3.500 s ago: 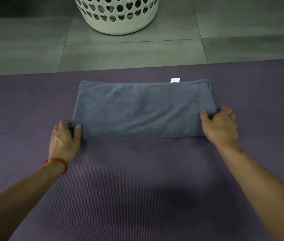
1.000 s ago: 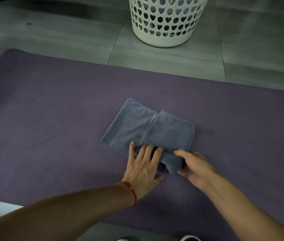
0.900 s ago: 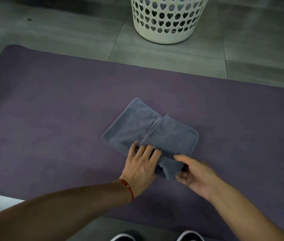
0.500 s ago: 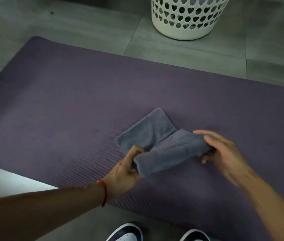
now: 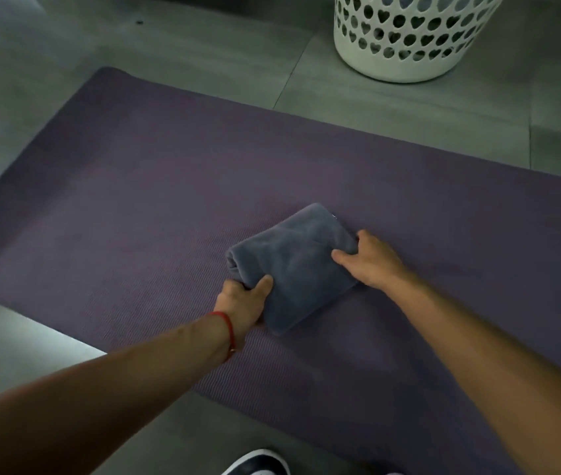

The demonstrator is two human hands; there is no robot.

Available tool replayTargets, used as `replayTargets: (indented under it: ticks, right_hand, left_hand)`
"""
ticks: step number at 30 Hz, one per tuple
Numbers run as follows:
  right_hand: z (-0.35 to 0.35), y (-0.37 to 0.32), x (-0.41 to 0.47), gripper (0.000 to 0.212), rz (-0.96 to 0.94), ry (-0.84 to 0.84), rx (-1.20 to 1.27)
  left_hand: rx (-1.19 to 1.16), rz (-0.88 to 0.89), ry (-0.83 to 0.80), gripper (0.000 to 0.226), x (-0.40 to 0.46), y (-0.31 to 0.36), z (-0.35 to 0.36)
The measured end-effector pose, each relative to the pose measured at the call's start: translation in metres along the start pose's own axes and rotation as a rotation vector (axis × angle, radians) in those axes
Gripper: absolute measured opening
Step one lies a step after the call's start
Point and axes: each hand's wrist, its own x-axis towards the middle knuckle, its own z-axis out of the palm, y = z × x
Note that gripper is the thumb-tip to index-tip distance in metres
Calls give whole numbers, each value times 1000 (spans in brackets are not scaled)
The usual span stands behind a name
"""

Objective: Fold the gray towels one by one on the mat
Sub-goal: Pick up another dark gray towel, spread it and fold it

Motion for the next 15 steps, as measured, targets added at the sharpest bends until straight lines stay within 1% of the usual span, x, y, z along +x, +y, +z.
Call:
replayTargets:
  ticks: [2,4,6,7,9,10,12,14,15]
  right_hand:
    - [-4,4,-4,48,90,-87,94]
    - [-10,10,-11,46,161,-177,181]
    - [-14,21,-18,39,221,-256,398]
    - [-16,28,-22,37,244,-294,527]
    - [-23,42,-31,36,247,-346,722]
    - [-31,47,-37,36,231,-356,772]
    - [-56,54,-51,37,217,-329,855]
    - [-92,59,-68,26,243,-256,990]
    - [-112,58,-79,24,256,-207,1044]
  left_hand:
    - [-5,-35,18,22,1,3,1]
    - [-38,-106,-19,29,5,8,-6]
    - [-87,-175,-104,43,9,15,-11]
    - [-102,-215,-160,44,9,21,-11]
    - [-81,-276,-283,34,4,37,-5]
    - [-50,-280,-344,29,-2,52,0]
    - [23,-216,-408,29,-13,89,13]
    - [90,-106,-427,32,-28,136,29]
    - [109,-56,-447,31,-41,159,37]
